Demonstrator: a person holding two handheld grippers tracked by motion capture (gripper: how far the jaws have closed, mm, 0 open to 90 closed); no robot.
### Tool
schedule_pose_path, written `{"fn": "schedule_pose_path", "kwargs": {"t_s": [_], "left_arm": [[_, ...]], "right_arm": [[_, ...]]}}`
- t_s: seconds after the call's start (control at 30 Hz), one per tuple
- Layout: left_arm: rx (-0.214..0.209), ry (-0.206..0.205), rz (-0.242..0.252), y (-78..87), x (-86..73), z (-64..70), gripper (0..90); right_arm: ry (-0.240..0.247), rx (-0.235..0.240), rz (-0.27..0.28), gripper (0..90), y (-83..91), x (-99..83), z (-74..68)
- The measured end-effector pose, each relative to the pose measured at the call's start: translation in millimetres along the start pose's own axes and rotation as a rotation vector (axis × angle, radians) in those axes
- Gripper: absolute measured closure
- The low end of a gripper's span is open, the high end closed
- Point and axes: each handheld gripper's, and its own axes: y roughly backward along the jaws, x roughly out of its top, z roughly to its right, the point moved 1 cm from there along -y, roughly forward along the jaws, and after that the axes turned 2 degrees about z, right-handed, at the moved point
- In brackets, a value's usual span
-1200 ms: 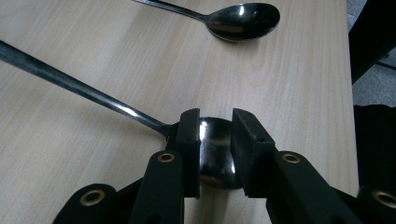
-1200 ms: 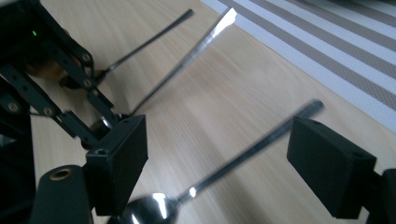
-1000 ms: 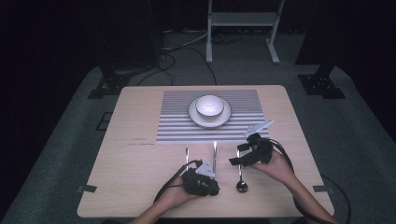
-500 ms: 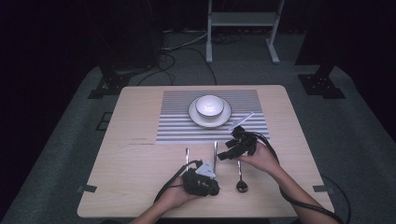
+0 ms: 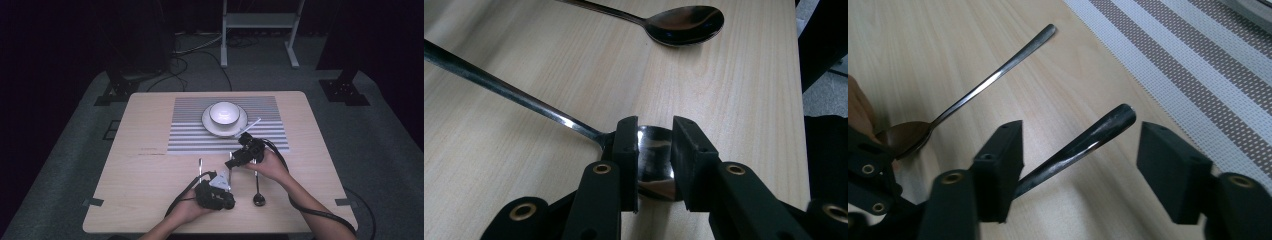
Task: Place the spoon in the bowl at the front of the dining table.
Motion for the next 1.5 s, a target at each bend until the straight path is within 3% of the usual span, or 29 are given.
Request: {"fn": "schedule_pose_path", "kwargs": {"t_s": [0.33, 0.87, 1.1, 1.2, 1.27, 1.33, 1.5], "left_arm": [[-0.003, 0.002, -0.002, 0.1, 0.0, -0.6, 72.8], [-0.009, 0.005, -0.006, 1.4, 1.6, -0.9, 66.2], [-0.003, 0.015, 0.035, 12.8, 5.3, -4.3, 61.8], [0.006, 0.019, 0.057, 19.9, 6.6, -5.7, 60.7], [0.012, 0.027, 0.071, 24.3, 6.5, -7.5, 59.7], [0.015, 0.028, 0.077, 28.9, 6.1, -10.0, 57.7], [0.011, 0.054, 0.097, 35.9, 5.6, -13.7, 50.4]], "right_arm": [[-0.031, 0.015, -0.021, 57.6, -2.7, 2.8, 4.8], [-0.087, 0.088, 0.005, 72.1, 4.3, 12.1, 2.1], [-0.124, 0.178, 0.036, 84.4, 13.6, 18.3, -2.1], [-0.119, 0.201, 0.052, 87.9, 22.1, 24.2, -6.0], [-0.116, 0.202, 0.069, 88.9, 29.4, 28.3, -8.2], [-0.1, 0.169, 0.08, 89.0, 36.8, 32.5, -9.1], [-0.126, 0.146, 0.123, 89.0, 52.4, 40.7, -2.6]]}}
